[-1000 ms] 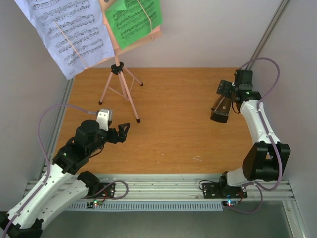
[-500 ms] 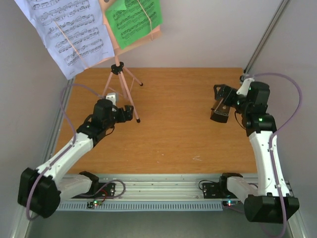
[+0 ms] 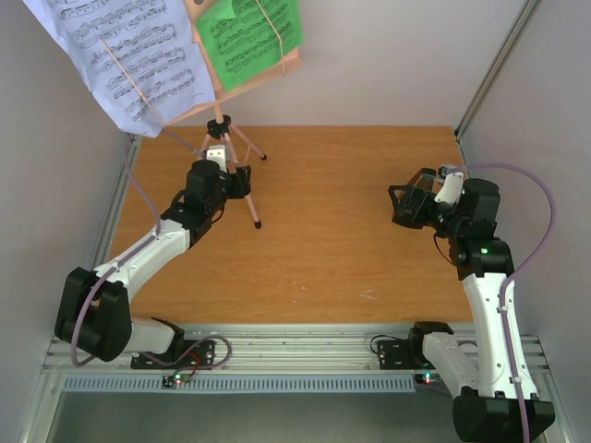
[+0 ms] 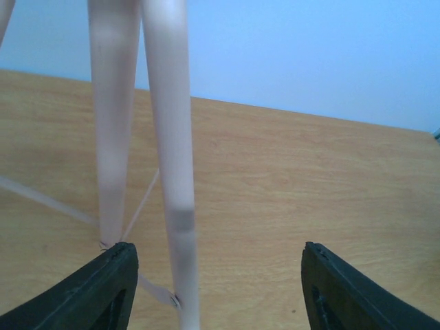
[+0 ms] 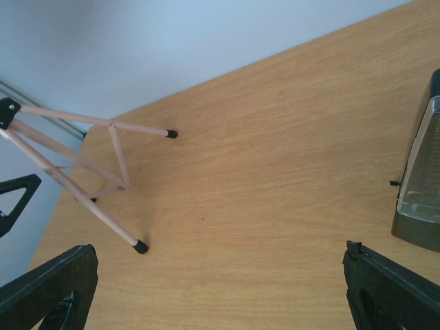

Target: Pack up the instrument practice props

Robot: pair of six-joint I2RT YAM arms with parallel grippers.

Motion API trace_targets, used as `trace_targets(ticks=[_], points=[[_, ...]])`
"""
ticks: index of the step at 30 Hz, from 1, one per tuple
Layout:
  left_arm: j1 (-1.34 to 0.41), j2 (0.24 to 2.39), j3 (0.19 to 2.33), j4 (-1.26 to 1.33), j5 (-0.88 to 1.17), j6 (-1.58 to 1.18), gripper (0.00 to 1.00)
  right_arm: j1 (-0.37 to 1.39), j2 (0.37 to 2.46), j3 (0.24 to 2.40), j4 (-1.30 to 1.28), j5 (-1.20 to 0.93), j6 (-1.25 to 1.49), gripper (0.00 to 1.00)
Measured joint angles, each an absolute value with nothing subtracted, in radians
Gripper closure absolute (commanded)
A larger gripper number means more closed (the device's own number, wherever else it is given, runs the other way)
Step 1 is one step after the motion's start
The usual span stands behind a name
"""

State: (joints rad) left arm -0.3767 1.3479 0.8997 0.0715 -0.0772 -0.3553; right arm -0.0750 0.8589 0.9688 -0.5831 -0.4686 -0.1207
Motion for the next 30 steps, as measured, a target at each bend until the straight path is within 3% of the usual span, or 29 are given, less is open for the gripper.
trace_targets(ticks=[17,30], points=[[-0.376,1.449,0.901,0.220,-0.144,-0.250,0.53,-0.075,0.855,0.960,-0.592,-0.491,-0.142,0.02],[-0.381,1.479,0.821,0.319,-0.182,-0.200,0.56,-0.075,0.864,0.957,-0.591,-0.495,-0.151,0.03]])
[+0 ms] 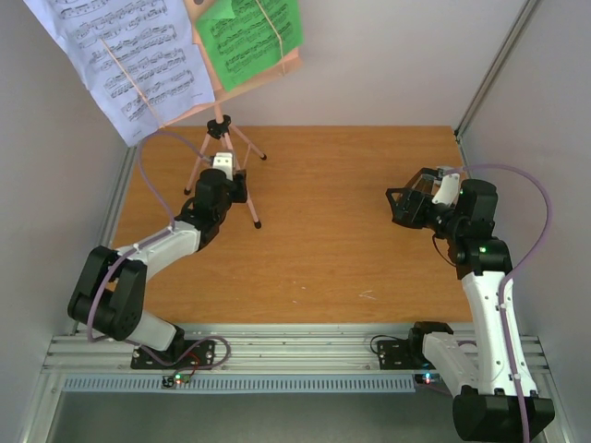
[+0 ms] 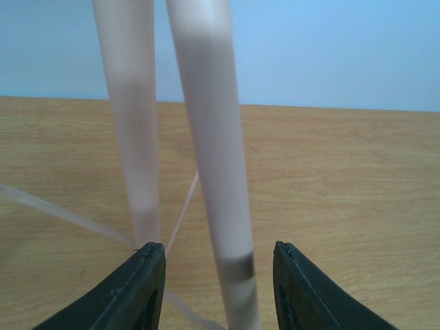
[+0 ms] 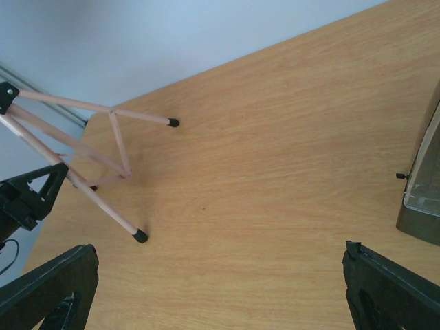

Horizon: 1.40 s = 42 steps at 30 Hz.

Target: Pack up the instrument practice props

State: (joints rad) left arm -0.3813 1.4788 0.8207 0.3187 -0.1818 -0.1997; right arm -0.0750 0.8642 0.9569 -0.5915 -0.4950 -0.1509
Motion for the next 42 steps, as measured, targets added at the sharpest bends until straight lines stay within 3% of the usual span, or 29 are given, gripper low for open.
trace_targets(ticks=[20,25,31,42], points=[[-0.397,1.532,0.810,0.399,-0.193,-0.167,0.58,-0.075,0.870,0.948,-0.591,-0.513,-0.155,0.03],[-0.397,1.547,0.845,0.410,-0.200,-0.170,0.52,-0.075,0.870,0.947,-0.591,-0.517,-0.158,0.03],[-0.397,1.562,0.854,0.422,-0.218,-0.170,0.62,-0.075,0.870,0.946,-0.591,-0.517,-0.159,0.03],[-0.394,1.572,0.857,0.424,-0.214,-0.233,0.94,-0.075,0.868,0.939,-0.591,-0.528,-0.162,0.02]])
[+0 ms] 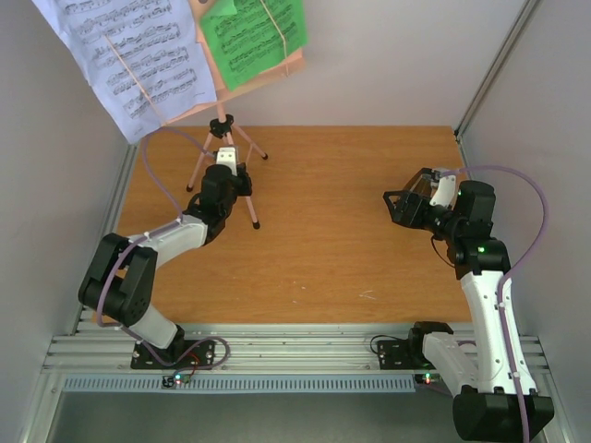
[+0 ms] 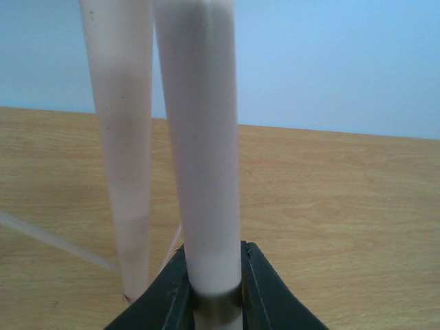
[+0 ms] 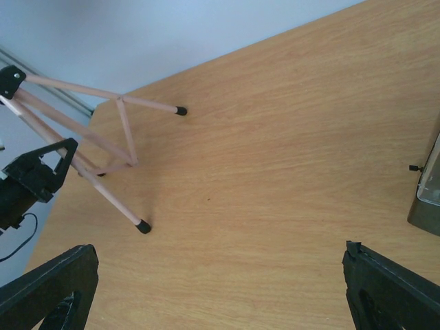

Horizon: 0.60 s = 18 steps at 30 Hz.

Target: Pack up the instrument practice props

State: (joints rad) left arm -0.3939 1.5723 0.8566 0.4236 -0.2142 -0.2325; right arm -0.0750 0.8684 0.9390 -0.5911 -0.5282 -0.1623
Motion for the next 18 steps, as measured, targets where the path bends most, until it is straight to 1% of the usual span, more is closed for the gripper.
trace_targets(ticks=[3,10,18], points=[[-0.394,1.573,0.858,0.424,-0.199,-0.234,0.99,-0.075,0.858,0.933,-0.591,-0.532,-0.163,0.02],[-0.390,1.566,0.855,0.421,-0.152,-0.239,0.99,-0.075,0.844,0.928,-0.591,-0.533,-0.163,0.02],[-0.385,1.542,0.846,0.398,-0.001,-0.222,1.00,-0.075,0.844,0.927,-0.591,-0.536,-0.163,0.02]])
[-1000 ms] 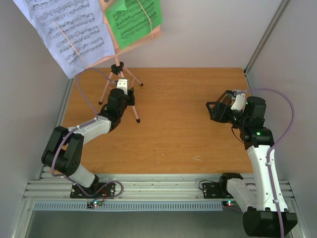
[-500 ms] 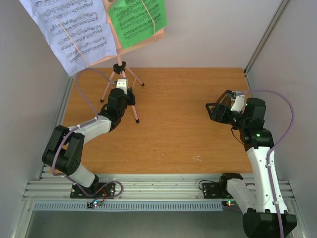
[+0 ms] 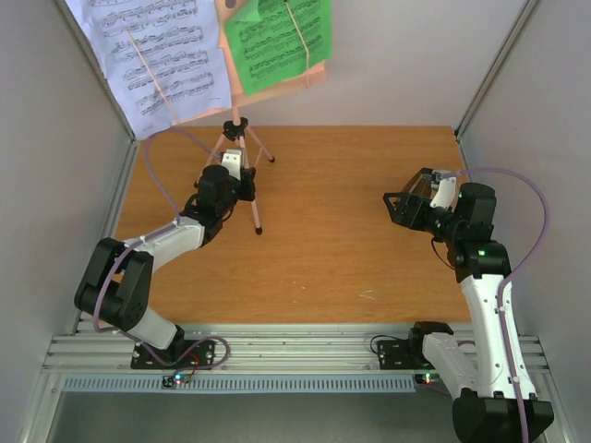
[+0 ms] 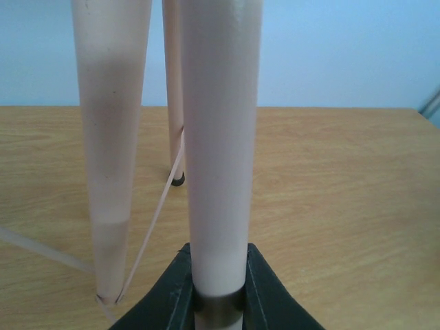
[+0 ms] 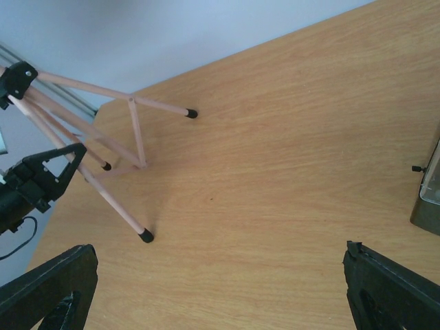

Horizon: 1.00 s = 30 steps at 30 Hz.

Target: Pack up the instrument practice props

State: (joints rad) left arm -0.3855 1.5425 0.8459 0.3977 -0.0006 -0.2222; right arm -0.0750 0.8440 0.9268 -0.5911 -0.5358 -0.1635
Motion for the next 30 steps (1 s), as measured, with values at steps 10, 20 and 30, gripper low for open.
trace_targets(ticks=[10,20,30], points=[[-0.393,1.524,0.835,0.378,0.159,-0.223,0.99,-0.075,0.844,0.926,-0.591,-0.536,-0.164,0.02],[-0.429,1.525,0.834,0.369,0.320,-0.235,1.00,-0.075,0.844,0.926,-0.591,-0.536,-0.166,0.02],[-0.507,1.590,0.888,0.377,0.469,-0.215,1.00,-0.075,0.844,0.921,-0.591,-0.535,-0.170,0.02]])
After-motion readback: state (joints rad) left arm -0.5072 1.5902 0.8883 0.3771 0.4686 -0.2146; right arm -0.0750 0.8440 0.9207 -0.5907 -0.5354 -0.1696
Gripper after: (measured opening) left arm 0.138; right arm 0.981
